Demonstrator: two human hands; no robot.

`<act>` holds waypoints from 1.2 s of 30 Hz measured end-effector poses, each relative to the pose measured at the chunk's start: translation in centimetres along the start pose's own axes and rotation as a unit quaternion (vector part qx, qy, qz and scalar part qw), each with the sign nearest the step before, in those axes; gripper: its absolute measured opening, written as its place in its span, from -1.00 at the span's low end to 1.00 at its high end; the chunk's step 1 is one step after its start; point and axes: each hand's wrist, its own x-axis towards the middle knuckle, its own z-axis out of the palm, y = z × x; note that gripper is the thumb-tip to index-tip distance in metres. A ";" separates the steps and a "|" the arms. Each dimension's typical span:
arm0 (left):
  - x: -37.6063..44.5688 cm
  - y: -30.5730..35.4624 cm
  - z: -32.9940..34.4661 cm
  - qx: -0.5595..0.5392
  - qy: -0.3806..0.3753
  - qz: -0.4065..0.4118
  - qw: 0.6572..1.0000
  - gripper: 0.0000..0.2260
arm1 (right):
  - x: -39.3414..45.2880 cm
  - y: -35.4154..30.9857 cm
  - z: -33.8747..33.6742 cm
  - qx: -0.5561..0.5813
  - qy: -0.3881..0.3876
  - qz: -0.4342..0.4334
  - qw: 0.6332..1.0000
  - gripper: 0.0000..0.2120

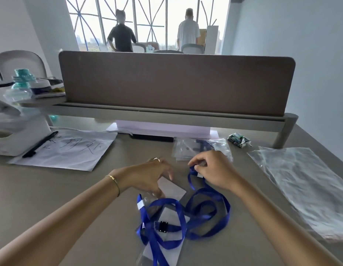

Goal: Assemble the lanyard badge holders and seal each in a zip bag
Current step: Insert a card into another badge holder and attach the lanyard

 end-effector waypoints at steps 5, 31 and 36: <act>1.0 -0.2 0.1 0.011 -0.001 -0.014 1.000 -0.41 | 0.4 1.2 0.3 -0.034 -0.018 0.023 0.999 -0.78; 3.0 -1.7 -1.6 -0.202 0.145 -0.101 0.963 -0.65 | 1.8 2.9 -2.3 -0.008 -0.152 0.094 0.984 -0.88; 2.4 -1.7 -2.5 -0.345 0.192 -0.095 0.914 -0.58 | 1.6 2.1 -4.1 0.211 -0.156 0.085 0.961 -0.81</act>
